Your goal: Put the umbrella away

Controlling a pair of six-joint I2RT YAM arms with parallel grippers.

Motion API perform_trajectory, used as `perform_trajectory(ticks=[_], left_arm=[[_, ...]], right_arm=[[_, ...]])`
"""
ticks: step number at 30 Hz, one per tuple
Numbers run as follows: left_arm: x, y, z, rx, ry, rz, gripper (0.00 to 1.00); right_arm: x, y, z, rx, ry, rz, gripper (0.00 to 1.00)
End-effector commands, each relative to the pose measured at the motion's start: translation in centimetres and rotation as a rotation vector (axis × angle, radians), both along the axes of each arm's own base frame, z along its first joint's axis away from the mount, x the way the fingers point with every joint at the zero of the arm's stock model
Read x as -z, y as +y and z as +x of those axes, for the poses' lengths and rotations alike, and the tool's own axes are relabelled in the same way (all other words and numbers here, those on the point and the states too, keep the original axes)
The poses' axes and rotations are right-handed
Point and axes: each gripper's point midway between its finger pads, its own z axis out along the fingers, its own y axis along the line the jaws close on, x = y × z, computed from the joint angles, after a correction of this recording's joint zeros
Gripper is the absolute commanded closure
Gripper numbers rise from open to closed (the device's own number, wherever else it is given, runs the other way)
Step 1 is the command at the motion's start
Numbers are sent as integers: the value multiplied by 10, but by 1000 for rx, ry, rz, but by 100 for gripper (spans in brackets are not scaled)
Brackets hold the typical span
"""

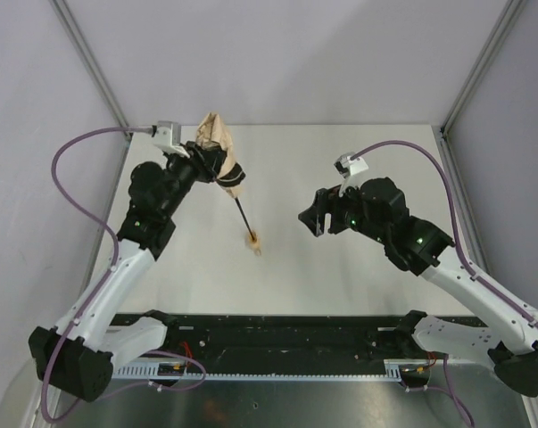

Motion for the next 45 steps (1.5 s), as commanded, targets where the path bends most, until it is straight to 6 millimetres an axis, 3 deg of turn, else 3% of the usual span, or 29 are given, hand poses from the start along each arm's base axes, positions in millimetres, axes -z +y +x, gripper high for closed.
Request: perform_trajectory(ticks=[1,4,6,8,12,14,16,19,21,26,29,32,39,45], left_arm=[[-90,7,-15,-80,-500,92,100],[-89,-5,-28,-83,-571,124,100],[-69,-13,-34,-104,-570,157,100],[-26,-19,-34,-120,-491,133,100],[97,-24,-30,-159,-244,71,100],[148,-28,-28,-161,-118,61,100],[183,-34,-32,-143,-35,64,100],[205,-32,-37,-148,13,63,100],[194,-39,-42,-103,-6,27,100],[133,-78,-73,228,-46,-164,100],[97,-105,-106,533,-35,-255,100],[66,-122,-145,806,-45,-289,100],[35,-128,-193,1096,-76,-280,100],[33,-129,-197,1124,-50,-289,99]], right_arm=[[9,-7,-9,-34,64,0,27],[13,-11,-8,-25,72,-2,27],[16,-13,-8,-22,76,5,27],[19,-13,-7,-24,81,19,27],[29,-11,-6,-37,103,39,27],[37,-10,-6,-47,120,41,27],[44,-9,-7,-61,140,40,27],[53,-8,-9,-71,163,41,27],[61,-5,-11,-88,184,42,27],[85,21,-35,-297,290,56,19],[87,43,-55,-458,308,97,10],[82,54,-61,-522,278,120,6],[59,67,-68,-630,211,211,2],[23,63,-74,-634,155,301,4]])
